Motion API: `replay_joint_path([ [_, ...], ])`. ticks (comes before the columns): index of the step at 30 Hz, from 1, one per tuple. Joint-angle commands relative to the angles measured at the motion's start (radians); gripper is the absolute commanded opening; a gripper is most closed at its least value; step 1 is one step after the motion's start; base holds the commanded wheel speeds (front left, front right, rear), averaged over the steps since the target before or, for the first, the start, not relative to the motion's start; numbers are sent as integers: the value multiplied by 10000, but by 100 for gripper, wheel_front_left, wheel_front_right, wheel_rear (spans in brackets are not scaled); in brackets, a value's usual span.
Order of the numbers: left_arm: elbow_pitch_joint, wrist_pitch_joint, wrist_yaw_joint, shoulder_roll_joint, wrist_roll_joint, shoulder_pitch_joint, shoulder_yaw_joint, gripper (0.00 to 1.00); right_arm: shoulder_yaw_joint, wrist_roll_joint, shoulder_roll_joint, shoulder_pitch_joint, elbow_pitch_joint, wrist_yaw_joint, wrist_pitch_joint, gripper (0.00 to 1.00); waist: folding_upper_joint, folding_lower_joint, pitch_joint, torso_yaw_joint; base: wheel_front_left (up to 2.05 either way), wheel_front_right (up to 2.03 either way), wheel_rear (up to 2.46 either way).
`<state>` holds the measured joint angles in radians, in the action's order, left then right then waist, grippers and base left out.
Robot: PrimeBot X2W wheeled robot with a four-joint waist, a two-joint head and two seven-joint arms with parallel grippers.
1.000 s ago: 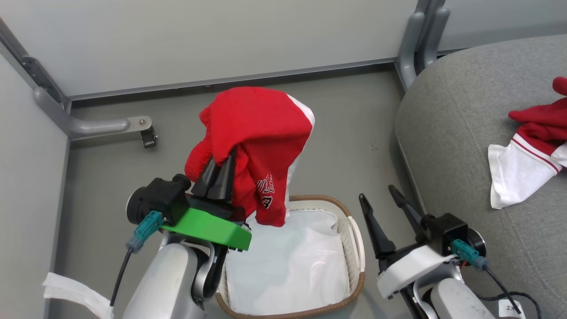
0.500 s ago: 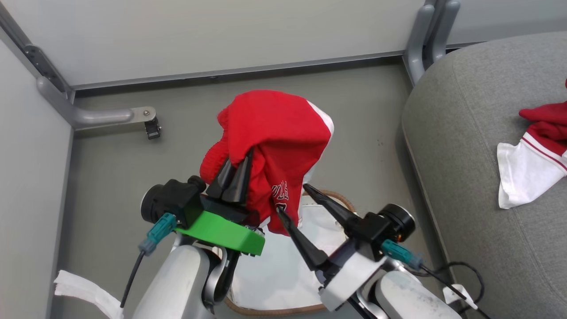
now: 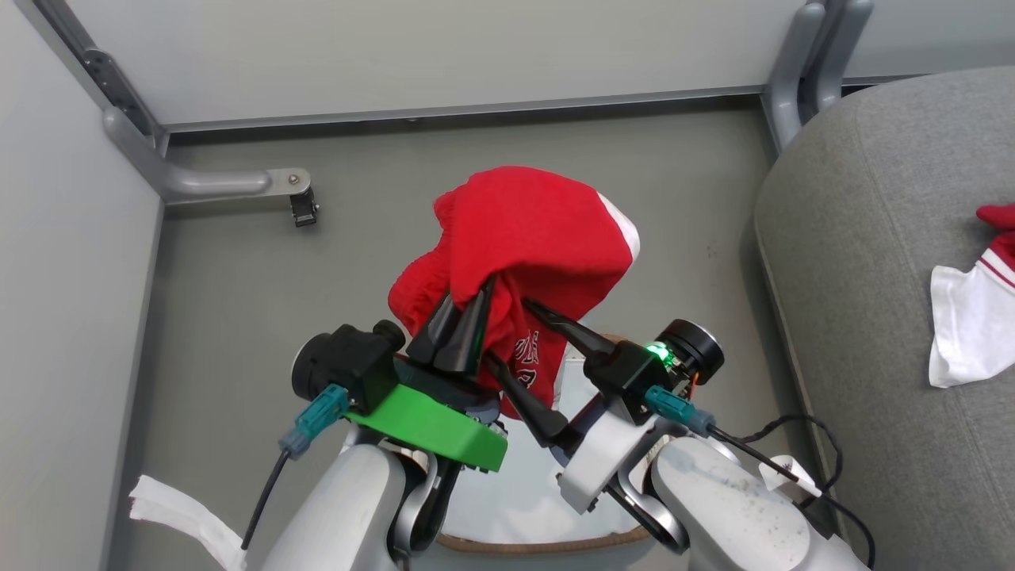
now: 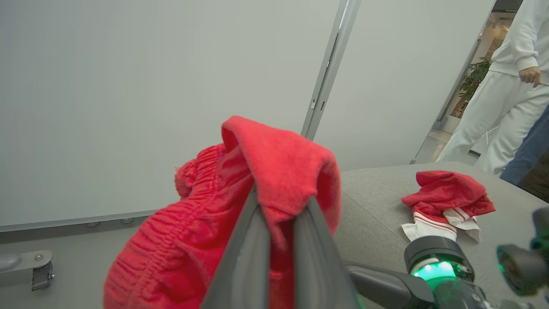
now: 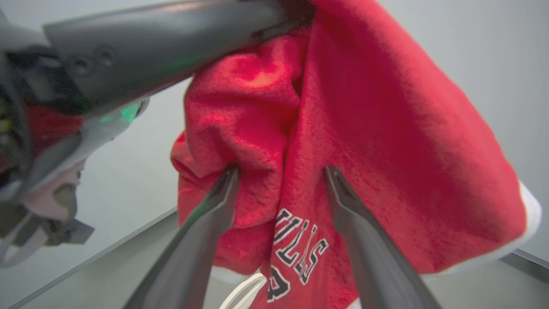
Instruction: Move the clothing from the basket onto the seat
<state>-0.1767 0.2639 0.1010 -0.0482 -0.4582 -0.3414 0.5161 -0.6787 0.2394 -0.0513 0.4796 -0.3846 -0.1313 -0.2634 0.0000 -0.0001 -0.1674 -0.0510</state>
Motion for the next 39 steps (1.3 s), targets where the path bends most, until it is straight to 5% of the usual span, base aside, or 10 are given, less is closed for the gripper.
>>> replay_joint_path([
  [1,38,7,-64,-49,-113,-192,50,0,-127,174,-7,150,-32,12,-19,100,0,1,-61,-132,0,0,0],
  [4,63,7,-96,-47,-213,-231,217,0,-293,477,-26,345,-121,12,-18,100,0,1,-99,-242,0,0,0],
  [5,72,7,-116,-47,-227,-254,271,0,-355,585,-25,405,-190,12,-18,86,0,1,-118,-290,0,0,0],
  [7,90,7,-142,-49,-303,-256,358,0,-353,775,-22,463,-254,12,-18,6,0,1,-136,-355,0,0,0],
  [8,101,7,-146,-47,-324,-261,396,0,-365,847,-22,479,-295,12,-18,0,0,1,-143,-379,0,0,0],
  [15,120,7,-269,-49,-341,-202,306,0,-70,1032,-20,478,-279,12,-19,0,0,1,-213,-375,0,0,0],
  [16,113,5,-301,-47,-266,-183,274,11,-14,1023,-19,432,-266,12,-19,0,0,1,-222,-332,0,0,0],
  [17,132,7,-332,-47,-207,-155,208,43,83,1001,-18,398,-200,12,-19,0,0,1,-246,-264,0,0,0],
  [18,123,5,-353,-47,-190,-129,184,100,180,975,-22,363,-146,12,-19,0,0,1,-270,-199,0,0,0],
  [39,-645,1,6,-53,1085,-87,-875,100,1553,1138,-13,-448,1318,11,-19,0,0,1,-915,3323,0,0,0],
])
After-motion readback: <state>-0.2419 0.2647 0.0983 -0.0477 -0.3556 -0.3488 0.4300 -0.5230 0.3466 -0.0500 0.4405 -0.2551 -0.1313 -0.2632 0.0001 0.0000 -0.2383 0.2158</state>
